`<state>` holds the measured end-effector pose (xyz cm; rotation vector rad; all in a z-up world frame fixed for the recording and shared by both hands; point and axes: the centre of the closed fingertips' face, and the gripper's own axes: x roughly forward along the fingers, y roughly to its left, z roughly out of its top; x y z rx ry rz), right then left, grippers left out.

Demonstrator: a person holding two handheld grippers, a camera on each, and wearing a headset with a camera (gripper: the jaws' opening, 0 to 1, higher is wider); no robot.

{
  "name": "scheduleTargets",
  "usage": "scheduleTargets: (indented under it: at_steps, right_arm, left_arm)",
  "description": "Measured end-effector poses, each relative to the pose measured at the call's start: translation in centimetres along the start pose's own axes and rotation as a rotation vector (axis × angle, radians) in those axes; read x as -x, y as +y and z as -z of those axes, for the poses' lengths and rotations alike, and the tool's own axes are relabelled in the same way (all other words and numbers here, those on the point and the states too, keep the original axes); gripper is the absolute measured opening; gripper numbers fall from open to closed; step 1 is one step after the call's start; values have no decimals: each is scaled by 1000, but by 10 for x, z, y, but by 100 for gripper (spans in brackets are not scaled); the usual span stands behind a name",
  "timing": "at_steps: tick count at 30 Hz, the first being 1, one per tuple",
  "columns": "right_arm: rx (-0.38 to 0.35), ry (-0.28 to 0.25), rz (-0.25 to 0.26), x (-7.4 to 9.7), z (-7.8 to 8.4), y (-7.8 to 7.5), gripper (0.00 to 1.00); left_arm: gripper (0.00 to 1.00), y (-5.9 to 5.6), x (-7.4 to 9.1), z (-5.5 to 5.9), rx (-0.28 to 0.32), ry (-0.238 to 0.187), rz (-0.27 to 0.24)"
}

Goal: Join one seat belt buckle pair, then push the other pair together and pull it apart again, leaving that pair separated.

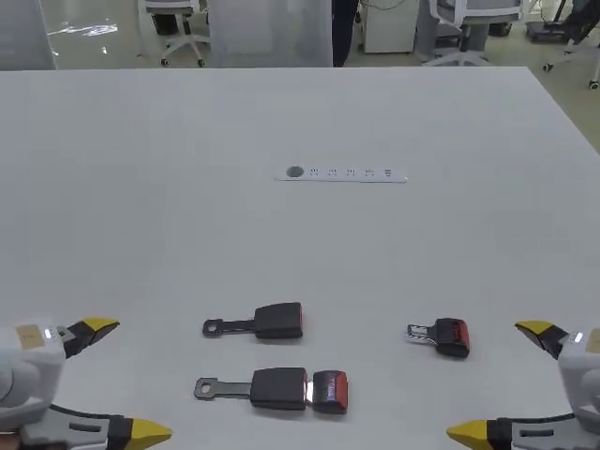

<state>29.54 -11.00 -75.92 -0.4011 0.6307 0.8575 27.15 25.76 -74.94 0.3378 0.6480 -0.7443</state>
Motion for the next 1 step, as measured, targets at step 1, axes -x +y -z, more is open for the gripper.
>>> scheduleTargets:
  at_steps: [1]
  right_arm:
    - [-2,0,-1,0,0,0,100]
  left_arm:
    - [100,-1,-1,-1,1,-1,-2]
